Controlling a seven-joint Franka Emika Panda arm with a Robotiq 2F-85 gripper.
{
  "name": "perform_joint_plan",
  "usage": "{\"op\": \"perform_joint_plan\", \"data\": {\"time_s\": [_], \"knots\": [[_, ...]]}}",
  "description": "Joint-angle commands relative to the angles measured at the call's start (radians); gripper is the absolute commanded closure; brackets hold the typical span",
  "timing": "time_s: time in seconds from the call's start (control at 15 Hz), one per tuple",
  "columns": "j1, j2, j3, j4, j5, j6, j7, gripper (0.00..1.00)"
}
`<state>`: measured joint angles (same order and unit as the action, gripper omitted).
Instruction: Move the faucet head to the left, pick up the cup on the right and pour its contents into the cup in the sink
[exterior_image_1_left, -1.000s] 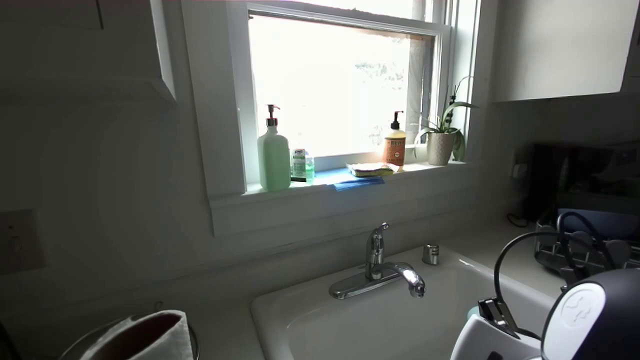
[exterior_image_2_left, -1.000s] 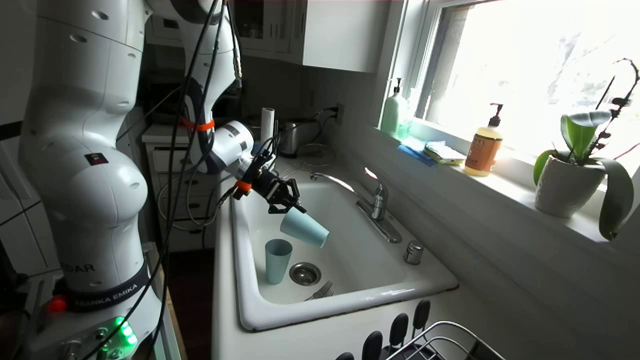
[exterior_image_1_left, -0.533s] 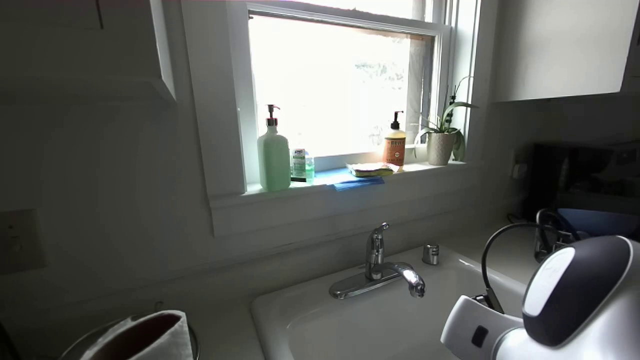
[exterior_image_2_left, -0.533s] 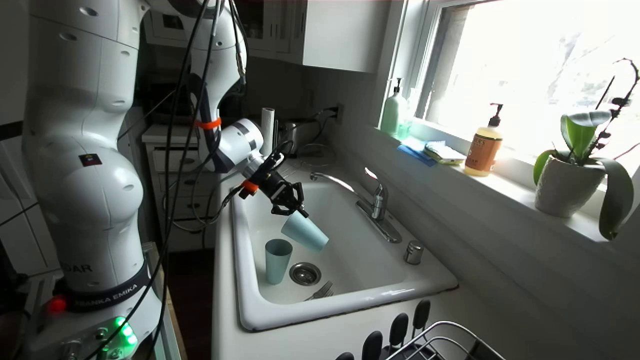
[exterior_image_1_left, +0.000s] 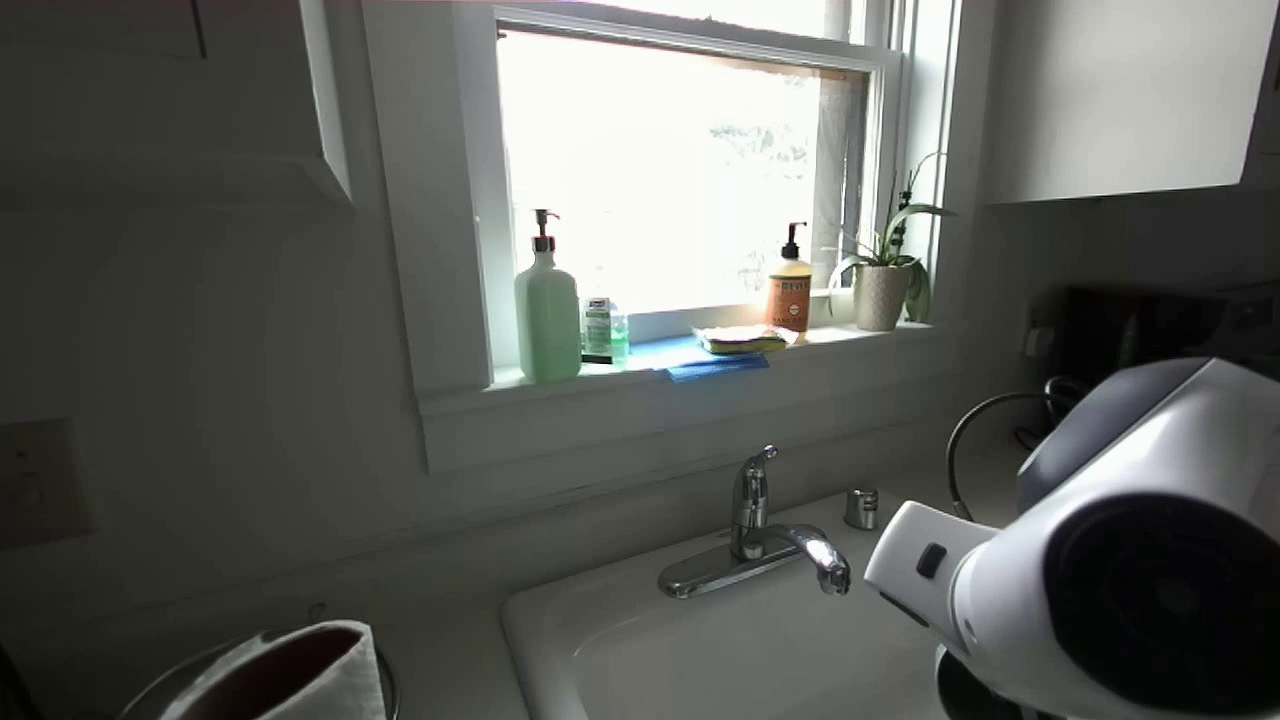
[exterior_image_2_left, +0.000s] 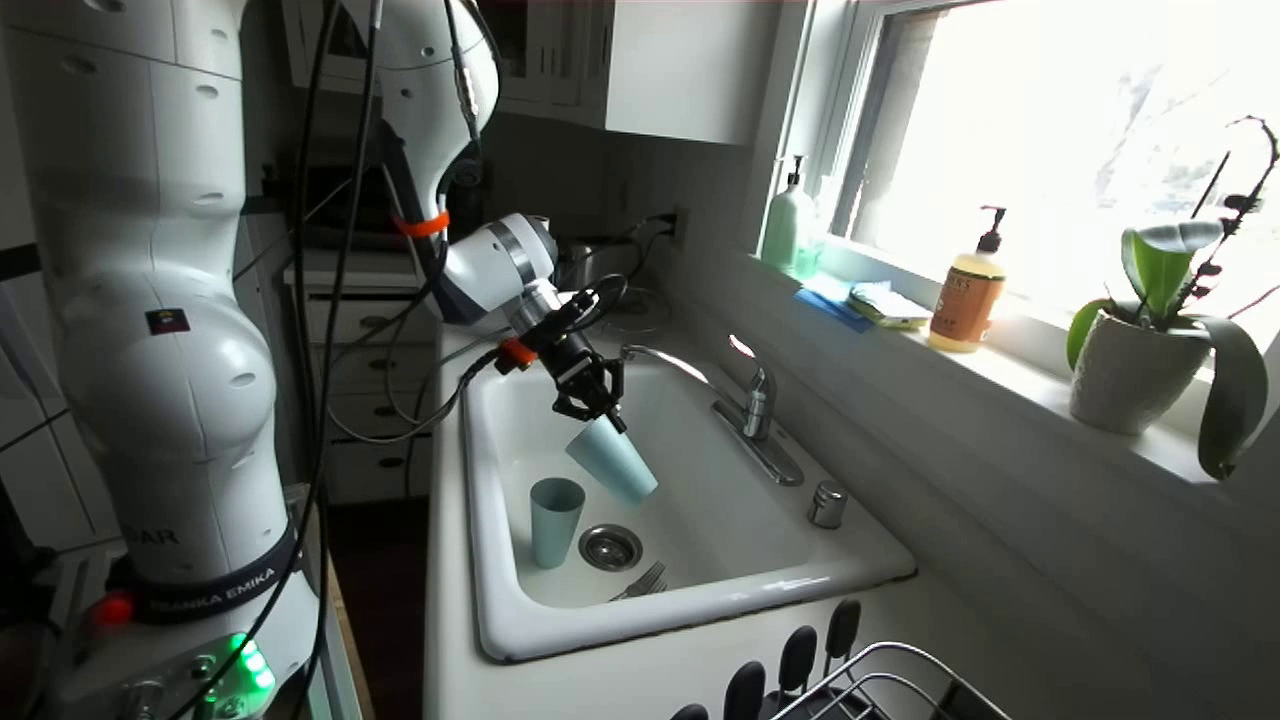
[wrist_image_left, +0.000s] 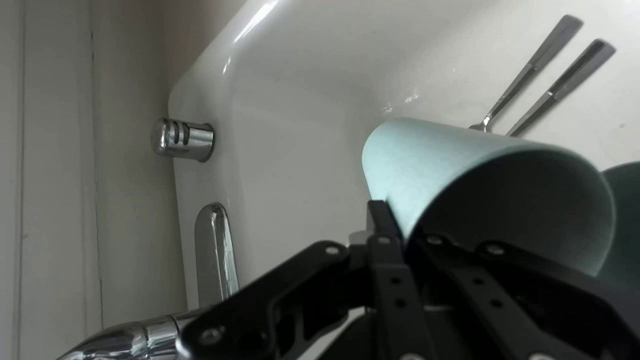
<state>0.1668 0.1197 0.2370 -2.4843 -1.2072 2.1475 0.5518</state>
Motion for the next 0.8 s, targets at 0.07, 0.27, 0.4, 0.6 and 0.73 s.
{"op": "perform_joint_plan", "data": {"time_s": [0.07,0.27,0.4,0.6,0.73], "knots": [[-0.039,-0.123,-0.056,-0.048,0.114,0.13,-0.207,0.99],[-0.067,-0.163,-0.1,-0.063,0.176,0.239,-0.352,0.99],[-0.087,-0.19,-0.133,-0.078,0.246,0.308,-0.456,0.99],[-0.117,-0.24,-0.184,-0.106,0.38,0.378,-0.605,0.99],[-0.133,-0.278,-0.218,-0.119,0.468,0.395,-0.699,0.99]]}}
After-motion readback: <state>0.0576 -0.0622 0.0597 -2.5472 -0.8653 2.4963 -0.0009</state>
